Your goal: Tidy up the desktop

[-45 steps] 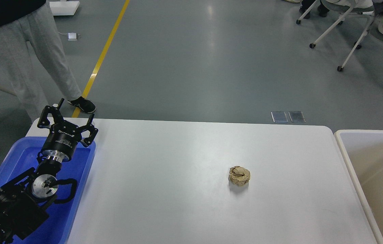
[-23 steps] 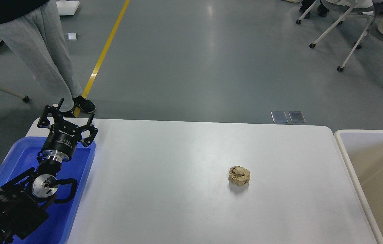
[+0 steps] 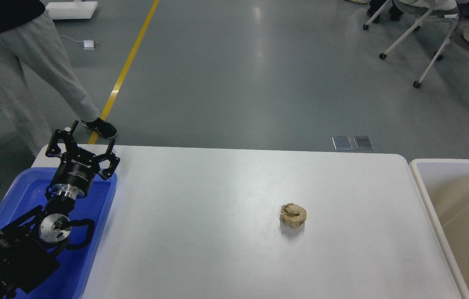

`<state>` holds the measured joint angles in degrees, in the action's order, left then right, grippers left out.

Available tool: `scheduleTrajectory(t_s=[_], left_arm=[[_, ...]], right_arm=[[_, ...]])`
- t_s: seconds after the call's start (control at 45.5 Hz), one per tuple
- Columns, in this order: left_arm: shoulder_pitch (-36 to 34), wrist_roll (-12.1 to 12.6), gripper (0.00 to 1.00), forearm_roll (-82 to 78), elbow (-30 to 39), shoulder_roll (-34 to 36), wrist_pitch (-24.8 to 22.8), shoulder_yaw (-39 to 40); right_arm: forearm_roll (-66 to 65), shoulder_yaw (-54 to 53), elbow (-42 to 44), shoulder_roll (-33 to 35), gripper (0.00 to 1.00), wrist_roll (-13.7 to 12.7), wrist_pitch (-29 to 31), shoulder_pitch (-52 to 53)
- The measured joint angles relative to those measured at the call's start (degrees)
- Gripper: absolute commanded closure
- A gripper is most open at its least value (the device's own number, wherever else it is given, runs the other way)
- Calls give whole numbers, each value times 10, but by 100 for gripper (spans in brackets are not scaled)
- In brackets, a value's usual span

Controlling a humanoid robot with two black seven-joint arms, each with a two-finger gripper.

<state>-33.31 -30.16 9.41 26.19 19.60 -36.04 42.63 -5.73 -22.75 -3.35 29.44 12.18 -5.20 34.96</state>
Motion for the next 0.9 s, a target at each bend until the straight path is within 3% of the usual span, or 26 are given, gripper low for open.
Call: scheduleTrajectory(t_s=[0.286, 0.484, 0.902], left_arm=[[0, 0, 0, 0, 0, 0, 0, 0], [0, 0, 0, 0, 0, 0, 0, 0], [0, 0, 0, 0, 0, 0, 0, 0]], right_arm=[[-1, -166, -185, 86, 0, 1, 28, -43], [-8, -257, -287, 103, 0, 6, 72, -84], [-55, -375, -455, 36, 0, 80, 127, -166]])
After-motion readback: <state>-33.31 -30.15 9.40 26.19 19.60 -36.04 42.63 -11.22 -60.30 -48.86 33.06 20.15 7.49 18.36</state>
